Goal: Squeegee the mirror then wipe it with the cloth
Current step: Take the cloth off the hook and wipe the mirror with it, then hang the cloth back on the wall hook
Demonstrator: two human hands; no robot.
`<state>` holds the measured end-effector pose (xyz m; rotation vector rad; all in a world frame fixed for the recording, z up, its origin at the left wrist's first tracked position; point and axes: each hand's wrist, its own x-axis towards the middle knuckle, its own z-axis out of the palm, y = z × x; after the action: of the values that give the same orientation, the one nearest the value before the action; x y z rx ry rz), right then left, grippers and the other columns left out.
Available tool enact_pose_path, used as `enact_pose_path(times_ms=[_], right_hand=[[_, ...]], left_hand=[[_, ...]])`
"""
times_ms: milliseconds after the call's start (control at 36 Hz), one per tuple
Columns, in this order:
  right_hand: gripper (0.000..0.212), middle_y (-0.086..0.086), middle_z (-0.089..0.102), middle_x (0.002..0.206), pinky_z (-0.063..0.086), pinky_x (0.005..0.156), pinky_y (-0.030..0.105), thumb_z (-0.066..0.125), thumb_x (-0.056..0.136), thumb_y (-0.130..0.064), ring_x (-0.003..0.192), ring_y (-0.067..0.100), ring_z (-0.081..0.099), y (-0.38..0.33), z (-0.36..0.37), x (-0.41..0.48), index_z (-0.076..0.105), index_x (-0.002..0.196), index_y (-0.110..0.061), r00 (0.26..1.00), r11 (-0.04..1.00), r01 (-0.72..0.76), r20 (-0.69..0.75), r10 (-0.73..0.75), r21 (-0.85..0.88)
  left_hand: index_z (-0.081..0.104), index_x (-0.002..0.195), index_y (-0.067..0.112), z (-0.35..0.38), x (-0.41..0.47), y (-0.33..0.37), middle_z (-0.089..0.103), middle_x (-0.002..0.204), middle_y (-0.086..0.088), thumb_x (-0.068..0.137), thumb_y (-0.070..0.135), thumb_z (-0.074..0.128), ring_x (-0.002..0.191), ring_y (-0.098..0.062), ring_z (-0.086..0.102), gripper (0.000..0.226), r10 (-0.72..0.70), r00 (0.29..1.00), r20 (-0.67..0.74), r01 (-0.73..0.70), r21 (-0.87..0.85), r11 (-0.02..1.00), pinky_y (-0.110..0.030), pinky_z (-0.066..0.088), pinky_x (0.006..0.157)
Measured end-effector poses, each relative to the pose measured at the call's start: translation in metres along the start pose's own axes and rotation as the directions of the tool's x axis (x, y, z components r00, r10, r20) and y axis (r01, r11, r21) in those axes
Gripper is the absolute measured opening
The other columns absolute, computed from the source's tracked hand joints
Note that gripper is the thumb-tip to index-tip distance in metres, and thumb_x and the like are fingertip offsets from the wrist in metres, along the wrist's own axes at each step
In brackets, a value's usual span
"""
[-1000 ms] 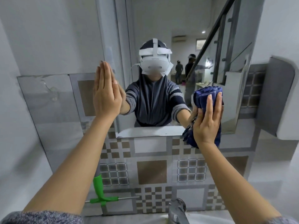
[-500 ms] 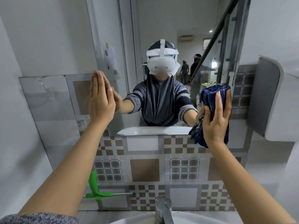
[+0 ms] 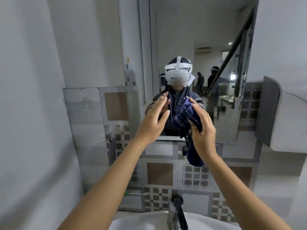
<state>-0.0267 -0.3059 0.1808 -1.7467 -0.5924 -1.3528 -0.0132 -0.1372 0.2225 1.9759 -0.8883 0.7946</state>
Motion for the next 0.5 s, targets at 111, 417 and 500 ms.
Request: enact_pose_path(times_ms=[111,417,500], right_hand=[[0.05,0.003,0.048,0.138,0.038,0.108,0.031,0.055,0.087,0.005,0.13,0.009,0.043,-0.041,0.027,-0.004,0.045,0.134,-0.007,0.975,0.953,-0.189,0.157,0.154,0.237],[0.044,-0.003,0.053,0.135,0.041,0.106,0.039,0.058,0.091,-0.009,0.126,0.009,0.048,-0.101,0.084,-0.026,0.049,0.133,-0.021,0.904,0.862,-0.356,0.366,0.221,0.36],[0.042,-0.004,0.058,0.127,0.045,0.102,0.035,0.06,0.089,-0.011,0.119,0.007,0.053,-0.11,0.097,-0.031,0.051,0.129,-0.024,0.893,0.847,-0.382,0.384,0.236,0.369]], left_hand=[[0.032,0.141,0.036,-0.018,-0.019,-0.003,0.032,0.148,0.011,0.094,0.049,0.039,0.135,-0.004,0.029,0.049,-0.27,0.943,0.193,0.311,-0.228,0.922,-0.032,0.027,0.113],[0.056,0.116,0.021,-0.097,-0.09,-0.018,0.063,0.102,0.008,0.089,0.022,0.059,0.099,-0.011,0.06,0.028,-0.452,0.892,-0.03,0.437,-0.202,0.876,-0.022,0.051,0.085],[0.062,0.114,0.008,-0.115,-0.098,-0.02,0.066,0.101,-0.006,0.085,0.009,0.063,0.085,-0.011,0.061,0.029,-0.419,0.896,-0.144,0.395,-0.168,0.903,-0.02,0.052,0.079]])
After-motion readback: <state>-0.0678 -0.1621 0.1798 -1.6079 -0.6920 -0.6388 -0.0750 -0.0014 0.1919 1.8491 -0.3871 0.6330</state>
